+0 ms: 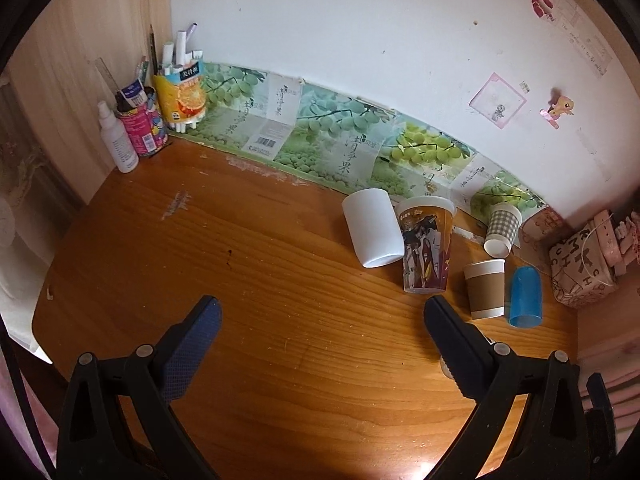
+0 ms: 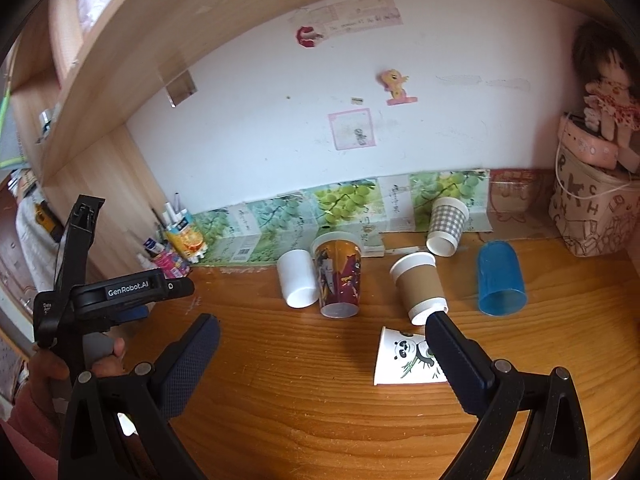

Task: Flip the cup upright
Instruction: 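Close the left gripper around the body of the white plastic cup, then lift the white plastic cup with the left gripper and rotate it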

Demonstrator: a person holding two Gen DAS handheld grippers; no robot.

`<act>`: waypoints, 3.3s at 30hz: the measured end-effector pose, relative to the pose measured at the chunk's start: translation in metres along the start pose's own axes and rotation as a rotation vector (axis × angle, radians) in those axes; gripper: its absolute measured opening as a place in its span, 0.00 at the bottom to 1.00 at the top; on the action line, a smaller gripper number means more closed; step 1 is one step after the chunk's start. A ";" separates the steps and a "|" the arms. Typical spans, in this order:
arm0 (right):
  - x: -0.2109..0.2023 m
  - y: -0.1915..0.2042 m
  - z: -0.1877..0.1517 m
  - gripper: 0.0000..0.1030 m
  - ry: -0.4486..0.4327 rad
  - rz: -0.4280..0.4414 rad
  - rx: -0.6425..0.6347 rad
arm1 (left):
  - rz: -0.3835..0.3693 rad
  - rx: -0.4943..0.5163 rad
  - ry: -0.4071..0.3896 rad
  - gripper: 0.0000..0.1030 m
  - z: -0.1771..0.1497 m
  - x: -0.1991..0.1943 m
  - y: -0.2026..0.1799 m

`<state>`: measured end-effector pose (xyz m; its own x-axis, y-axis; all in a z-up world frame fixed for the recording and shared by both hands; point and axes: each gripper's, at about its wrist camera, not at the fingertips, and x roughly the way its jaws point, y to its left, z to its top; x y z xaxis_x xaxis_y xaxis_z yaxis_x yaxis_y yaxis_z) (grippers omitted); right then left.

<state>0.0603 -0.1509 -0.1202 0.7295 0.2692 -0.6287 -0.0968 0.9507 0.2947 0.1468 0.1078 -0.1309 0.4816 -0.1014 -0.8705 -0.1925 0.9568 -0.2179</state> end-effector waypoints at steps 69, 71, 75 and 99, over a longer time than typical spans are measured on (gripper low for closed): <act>0.166 0.026 -0.038 1.00 0.162 -0.012 0.014 | -0.335 -0.005 0.375 0.72 0.066 0.225 -0.034; 0.168 0.024 -0.038 1.00 0.156 -0.008 0.025 | -0.352 -0.013 0.387 0.67 0.066 0.227 -0.033; 0.169 0.025 -0.039 1.00 0.148 -0.012 0.047 | -0.372 -0.001 0.398 0.66 0.067 0.228 -0.032; 0.142 0.034 -0.046 1.00 0.130 -0.068 0.063 | -0.329 0.169 0.411 0.65 0.046 0.195 -0.014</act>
<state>0.1298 -0.0728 -0.2327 0.6386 0.2259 -0.7357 -0.0040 0.9569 0.2903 0.2830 0.0874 -0.2768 0.1129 -0.4683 -0.8763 0.0679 0.8835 -0.4635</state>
